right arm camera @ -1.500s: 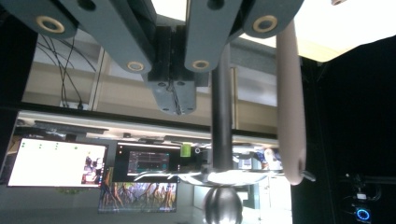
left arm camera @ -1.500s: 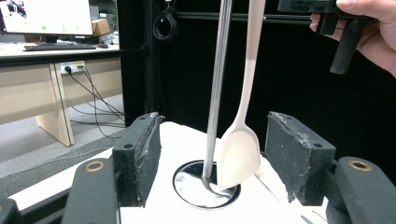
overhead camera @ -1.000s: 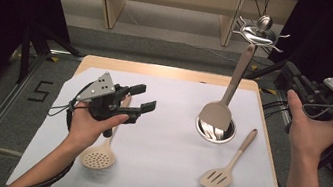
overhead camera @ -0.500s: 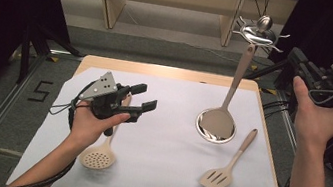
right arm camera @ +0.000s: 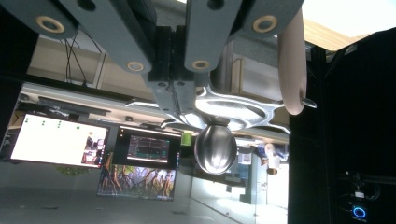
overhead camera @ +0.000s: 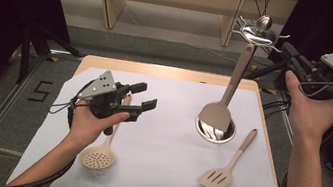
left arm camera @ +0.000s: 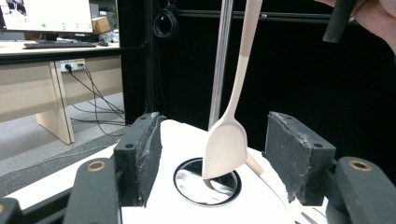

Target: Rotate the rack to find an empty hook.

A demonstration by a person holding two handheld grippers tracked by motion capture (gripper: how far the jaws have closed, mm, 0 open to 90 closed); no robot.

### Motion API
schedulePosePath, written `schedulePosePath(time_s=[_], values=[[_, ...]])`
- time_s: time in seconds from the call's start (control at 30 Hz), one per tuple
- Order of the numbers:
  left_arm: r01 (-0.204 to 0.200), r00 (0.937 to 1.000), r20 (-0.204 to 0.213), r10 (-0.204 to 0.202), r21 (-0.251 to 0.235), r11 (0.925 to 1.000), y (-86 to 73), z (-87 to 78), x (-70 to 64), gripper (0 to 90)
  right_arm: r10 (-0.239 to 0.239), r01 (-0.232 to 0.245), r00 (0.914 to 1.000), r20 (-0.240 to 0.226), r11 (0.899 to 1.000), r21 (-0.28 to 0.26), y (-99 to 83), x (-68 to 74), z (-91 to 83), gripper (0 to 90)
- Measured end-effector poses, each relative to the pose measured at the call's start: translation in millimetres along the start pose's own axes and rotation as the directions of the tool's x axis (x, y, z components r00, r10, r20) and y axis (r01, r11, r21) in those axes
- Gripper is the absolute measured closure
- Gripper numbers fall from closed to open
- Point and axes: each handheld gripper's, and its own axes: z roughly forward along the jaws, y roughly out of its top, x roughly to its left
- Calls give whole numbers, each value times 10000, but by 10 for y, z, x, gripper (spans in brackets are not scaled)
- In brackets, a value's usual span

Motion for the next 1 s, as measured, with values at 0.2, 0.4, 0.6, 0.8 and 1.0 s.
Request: schedulePosePath(time_s=[0.2, 0.4, 0.6, 0.8, 1.0], values=[[3, 10000, -26, -3, 3, 10000, -1, -6, -4, 359, 89, -90, 9998, -181, 10000, -16, -19, 95, -15, 900], [48, 10000, -41, -48, -4, 10000, -4, -12, -10, 359, 17, -20, 9995, -308, 9999, -104, -37, 204, 9, 900], [0, 10000, -21, 0, -10, 10000, -7, -21, -4, 359, -179, 178, 9990, -400, 9998, -31, -28, 301, 23, 900], [-65, 10000, -29, 65, -47, 10000, 3, -32, -1, 359, -308, 308, 9981, -528, 9995, -17, -21, 370, 49, 900], [-2, 10000, -41, 2, -11, 10000, -11, -24, -1, 358, -392, 393, 9976, -575, 9992, 8, -14, 401, 65, 900]])
